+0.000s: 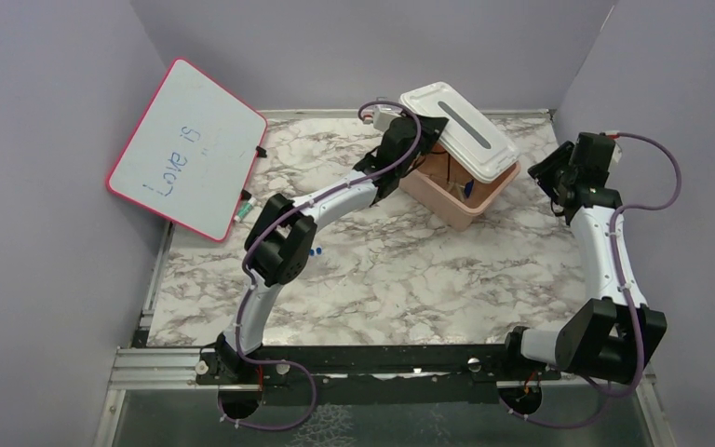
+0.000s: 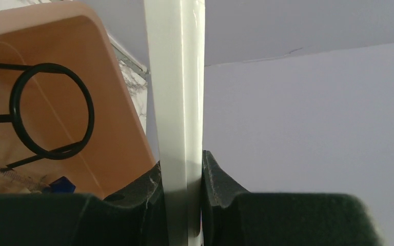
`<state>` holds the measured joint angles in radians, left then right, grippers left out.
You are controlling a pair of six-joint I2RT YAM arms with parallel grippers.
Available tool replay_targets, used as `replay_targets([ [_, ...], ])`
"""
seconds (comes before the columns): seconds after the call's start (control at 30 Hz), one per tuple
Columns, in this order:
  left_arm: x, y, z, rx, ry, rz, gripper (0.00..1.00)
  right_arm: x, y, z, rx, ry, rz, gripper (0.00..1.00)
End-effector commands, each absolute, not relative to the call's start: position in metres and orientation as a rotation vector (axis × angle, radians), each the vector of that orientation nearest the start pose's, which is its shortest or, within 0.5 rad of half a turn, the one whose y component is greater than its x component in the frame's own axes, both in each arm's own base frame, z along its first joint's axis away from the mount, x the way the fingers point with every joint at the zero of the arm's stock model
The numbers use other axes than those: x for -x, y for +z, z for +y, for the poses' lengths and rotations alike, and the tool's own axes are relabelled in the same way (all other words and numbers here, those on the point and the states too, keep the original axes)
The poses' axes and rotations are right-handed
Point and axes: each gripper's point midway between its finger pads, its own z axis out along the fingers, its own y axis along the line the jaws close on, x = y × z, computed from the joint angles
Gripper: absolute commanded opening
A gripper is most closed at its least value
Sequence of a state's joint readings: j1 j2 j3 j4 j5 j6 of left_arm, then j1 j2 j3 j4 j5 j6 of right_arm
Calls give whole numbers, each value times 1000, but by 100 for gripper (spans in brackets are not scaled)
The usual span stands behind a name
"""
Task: Organize the chemistry lab equipment
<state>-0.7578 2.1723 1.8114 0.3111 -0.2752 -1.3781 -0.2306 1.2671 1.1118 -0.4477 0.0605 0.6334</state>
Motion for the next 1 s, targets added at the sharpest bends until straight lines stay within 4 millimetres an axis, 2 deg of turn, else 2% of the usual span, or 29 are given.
replay_targets([
  [0.0,-499,286,-453,880,-1431,1582,0,-381,215,-56,-817,271,1987,53],
  [0.27,-486,268,-447,924,-1445,1628,0,-393,207,-37,-749,405,2025,53],
  [0.47,-477,261,-445,957,-1451,1634,0,-401,213,-33,-735,452,1995,54],
  [0.63,-470,263,-443,967,-1440,1624,0,-408,202,-33,-736,457,2025,54],
  [0.83,-464,258,-437,985,-1408,1627,8,-414,182,-30,-711,469,2105,54],
  [0.97,-461,255,-435,976,-1398,1641,23,-415,171,-30,-701,464,2145,52],
])
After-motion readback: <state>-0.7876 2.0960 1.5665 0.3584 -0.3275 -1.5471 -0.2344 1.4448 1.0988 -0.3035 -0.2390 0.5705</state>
